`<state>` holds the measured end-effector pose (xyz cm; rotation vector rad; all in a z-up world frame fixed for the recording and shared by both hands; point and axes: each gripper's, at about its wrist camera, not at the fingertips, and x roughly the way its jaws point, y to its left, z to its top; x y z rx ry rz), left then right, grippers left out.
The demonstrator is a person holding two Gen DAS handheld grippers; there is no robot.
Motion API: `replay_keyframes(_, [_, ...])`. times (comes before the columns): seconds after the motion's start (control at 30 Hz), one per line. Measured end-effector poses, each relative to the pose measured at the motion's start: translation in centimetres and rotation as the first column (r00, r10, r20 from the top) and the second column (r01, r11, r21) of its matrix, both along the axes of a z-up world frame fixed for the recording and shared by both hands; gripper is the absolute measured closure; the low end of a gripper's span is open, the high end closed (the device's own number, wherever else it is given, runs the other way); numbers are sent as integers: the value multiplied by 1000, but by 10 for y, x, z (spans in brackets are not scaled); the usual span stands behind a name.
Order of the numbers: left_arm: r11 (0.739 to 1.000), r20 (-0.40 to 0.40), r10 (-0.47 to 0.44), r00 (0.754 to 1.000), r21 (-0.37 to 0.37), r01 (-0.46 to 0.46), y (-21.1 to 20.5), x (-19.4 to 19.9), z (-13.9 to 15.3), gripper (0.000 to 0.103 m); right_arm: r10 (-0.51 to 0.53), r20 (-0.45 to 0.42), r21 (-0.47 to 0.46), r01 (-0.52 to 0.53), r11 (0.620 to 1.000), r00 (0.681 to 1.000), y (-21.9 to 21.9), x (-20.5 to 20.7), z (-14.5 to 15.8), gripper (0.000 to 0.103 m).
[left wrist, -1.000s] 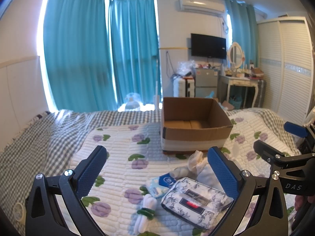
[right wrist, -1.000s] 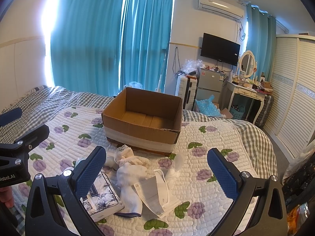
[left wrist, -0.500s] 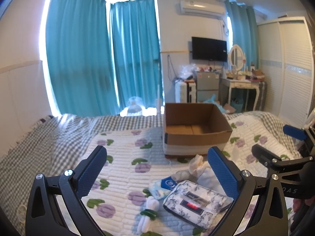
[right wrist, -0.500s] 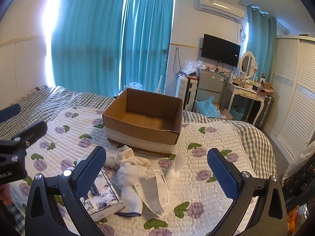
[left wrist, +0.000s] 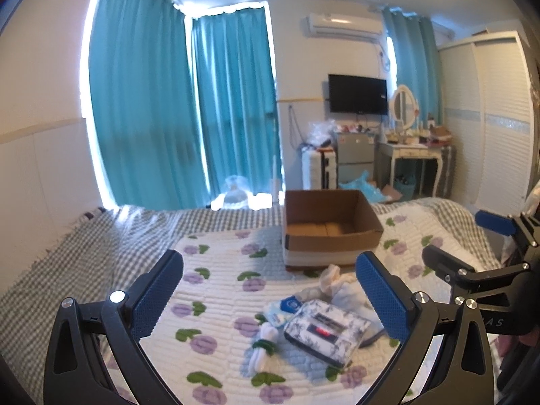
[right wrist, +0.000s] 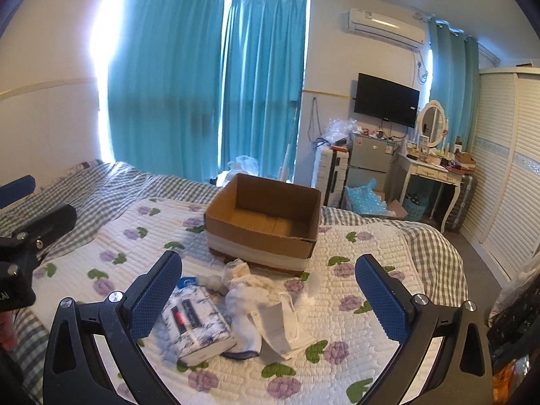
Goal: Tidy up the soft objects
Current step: 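Grasp the white socks with green band with left tool while right grasps floral tissue box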
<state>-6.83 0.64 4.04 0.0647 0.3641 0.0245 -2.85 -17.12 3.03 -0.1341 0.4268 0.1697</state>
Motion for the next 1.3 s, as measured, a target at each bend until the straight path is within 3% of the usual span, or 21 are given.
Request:
replay_keyframes(0.2, [1000,-84,20,996,6,-19,9,10,-30,0,43,-49,-35,-45,998,998,14,-5,-13,0])
replay_keyframes(0.37, [998,-181,61,982,0,-62,25,26,-67,0,95,-140,-86,-108,990,986,37,12,-46,0])
replay_keyframes(0.67, [993,-353,117,928,31,-114,48,59,-130,0,185,-355,-86,-230,969,916,75,46,-130,1])
replay_keyframes(0.73, [993,-370,119,921,39,-113,50,62,-138,0,196,-398,-81,-248,965,896,81,54,-149,11])
replay_keyframes(0.8, [993,-385,118,915,39,-111,51,65,-143,0,186,-437,-89,-247,965,880,85,62,-165,11])
replay_keyframes(0.97, [994,-421,107,901,32,-104,52,71,-150,0,162,-492,-87,-233,968,855,84,77,-188,26])
replay_keyframes(1.03, [995,-423,101,900,38,-94,49,72,-151,0,173,-483,-63,-232,971,858,82,76,-185,32])
replay_keyframes(1.13, [995,-419,96,903,49,-83,44,73,-150,0,180,-444,-62,-231,971,878,77,71,-174,56])
replay_keyframes(1.3, [998,-422,61,904,21,-58,35,86,-154,2,196,-406,-40,-231,972,893,69,68,-159,64])
